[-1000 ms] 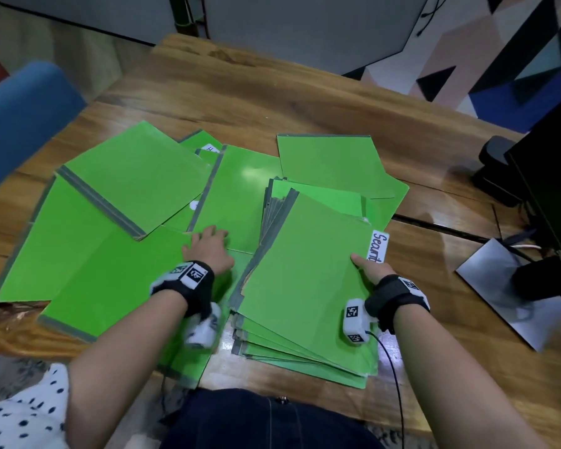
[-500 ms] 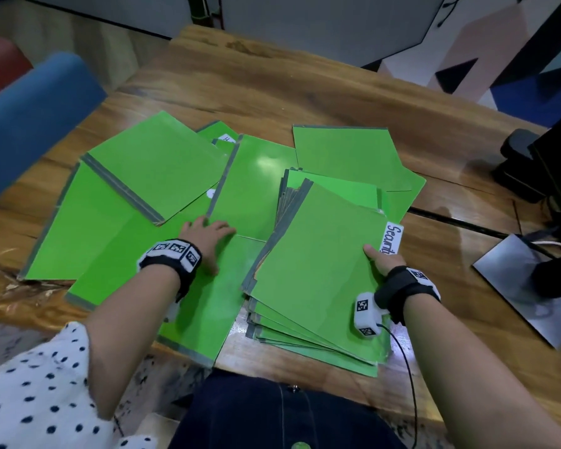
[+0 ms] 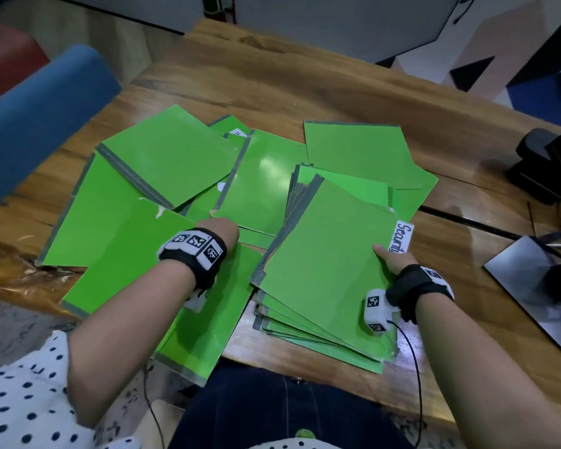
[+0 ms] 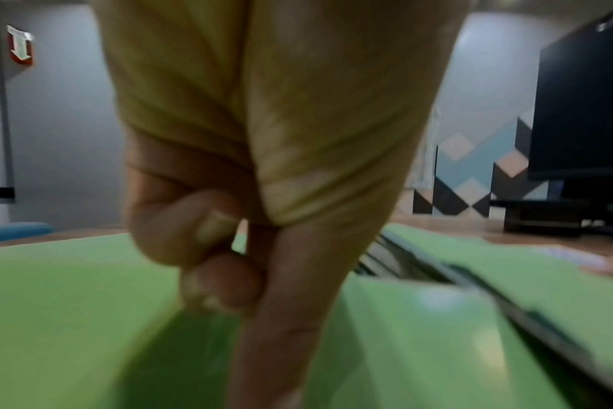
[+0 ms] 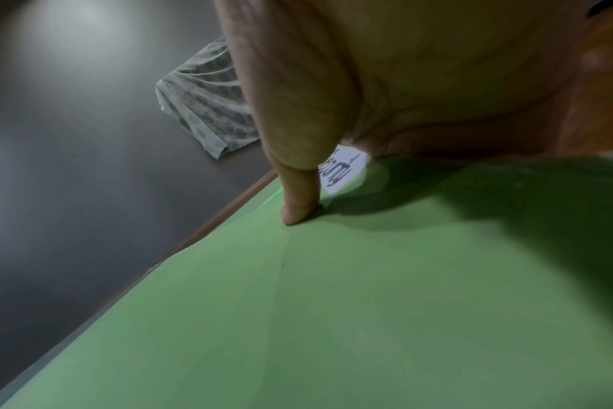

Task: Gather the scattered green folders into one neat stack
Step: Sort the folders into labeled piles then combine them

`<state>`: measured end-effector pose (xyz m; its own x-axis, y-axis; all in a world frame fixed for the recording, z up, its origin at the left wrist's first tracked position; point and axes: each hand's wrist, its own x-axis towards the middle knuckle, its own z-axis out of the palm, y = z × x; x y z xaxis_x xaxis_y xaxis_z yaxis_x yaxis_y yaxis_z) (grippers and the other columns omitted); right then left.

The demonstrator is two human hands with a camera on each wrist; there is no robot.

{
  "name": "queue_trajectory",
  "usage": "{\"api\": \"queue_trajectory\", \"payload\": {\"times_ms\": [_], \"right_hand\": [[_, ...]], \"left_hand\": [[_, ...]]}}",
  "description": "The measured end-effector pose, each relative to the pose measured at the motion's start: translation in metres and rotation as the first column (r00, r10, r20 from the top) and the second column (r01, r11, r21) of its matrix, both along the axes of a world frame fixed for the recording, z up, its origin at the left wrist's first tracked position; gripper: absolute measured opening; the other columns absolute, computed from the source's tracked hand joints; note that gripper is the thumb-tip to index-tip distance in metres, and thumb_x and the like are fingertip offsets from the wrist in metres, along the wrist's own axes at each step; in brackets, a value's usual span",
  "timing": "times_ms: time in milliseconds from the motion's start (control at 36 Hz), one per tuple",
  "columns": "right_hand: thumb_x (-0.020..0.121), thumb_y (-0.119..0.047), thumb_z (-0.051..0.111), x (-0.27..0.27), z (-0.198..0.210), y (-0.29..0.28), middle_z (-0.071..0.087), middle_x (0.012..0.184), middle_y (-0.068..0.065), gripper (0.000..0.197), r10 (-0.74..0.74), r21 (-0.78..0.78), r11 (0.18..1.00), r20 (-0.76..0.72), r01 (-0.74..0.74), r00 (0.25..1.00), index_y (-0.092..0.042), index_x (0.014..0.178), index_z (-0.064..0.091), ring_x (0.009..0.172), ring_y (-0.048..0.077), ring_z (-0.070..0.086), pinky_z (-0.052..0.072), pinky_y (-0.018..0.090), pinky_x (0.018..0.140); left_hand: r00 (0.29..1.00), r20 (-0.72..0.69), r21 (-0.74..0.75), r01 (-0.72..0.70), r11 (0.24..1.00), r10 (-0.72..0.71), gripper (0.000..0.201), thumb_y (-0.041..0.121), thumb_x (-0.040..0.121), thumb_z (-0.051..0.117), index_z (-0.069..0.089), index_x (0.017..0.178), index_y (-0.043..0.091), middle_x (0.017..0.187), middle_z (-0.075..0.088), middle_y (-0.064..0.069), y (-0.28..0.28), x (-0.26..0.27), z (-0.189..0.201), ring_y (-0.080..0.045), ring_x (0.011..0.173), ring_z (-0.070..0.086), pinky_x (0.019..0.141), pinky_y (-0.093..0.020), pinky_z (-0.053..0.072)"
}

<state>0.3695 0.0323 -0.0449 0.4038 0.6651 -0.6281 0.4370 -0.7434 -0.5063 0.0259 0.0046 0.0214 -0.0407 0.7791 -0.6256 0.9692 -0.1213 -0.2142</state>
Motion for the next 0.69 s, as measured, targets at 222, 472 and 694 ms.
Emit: {"api": "queue_trajectory", "payload": {"times_ms": [222, 472, 694], "right_hand": [[0.085, -0.043, 0.065, 0.000, -0.002, 0.000, 0.053, 0.096, 0.013, 0.038, -0.007, -0.003, 1.000, -0.008, 0.007, 1.000, -0.009, 0.085, 0.047, 0.077, 0.024, 0.051, 0.042, 0.032, 0.077], [0.085, -0.043, 0.064, -0.002, -0.002, -0.002, 0.045, 0.071, 0.004, 0.044, -0.008, 0.029, 1.000, 0.031, 0.008, 0.999, -0.004, 0.095, 0.044, 0.079, 0.026, 0.049, 0.045, 0.035, 0.082], [0.084, -0.044, 0.066, 0.001, -0.006, -0.002, 0.049, 0.073, 0.005, 0.040, -0.027, 0.027, 0.999, 0.015, 0.026, 1.000, -0.012, 0.077, 0.043, 0.062, 0.018, 0.045, 0.046, 0.034, 0.081]], "left_hand": [[0.998, 0.063, 0.058, 0.007, 0.998, -0.011, 0.040, 0.000, 0.091, 0.048, 0.052, 0.131, 0.001, 0.135, 0.052, -0.019, 0.017, 0.000, 0.045, -0.027, 0.111, 0.060, 0.093, -0.033, 0.051], [0.936, 0.271, 0.247, 0.159, 0.956, -0.225, 0.031, 0.001, 0.088, 0.050, 0.058, 0.117, 0.007, 0.113, 0.058, -0.009, 0.025, 0.038, 0.070, -0.025, 0.104, 0.058, 0.090, -0.032, 0.051], [0.809, 0.576, 0.335, -0.105, 0.936, -0.116, 0.065, 0.009, 0.082, 0.062, 0.037, 0.140, 0.025, 0.145, 0.032, -0.003, 0.004, 0.045, 0.009, -0.020, 0.121, 0.048, 0.099, -0.034, 0.047]]}}
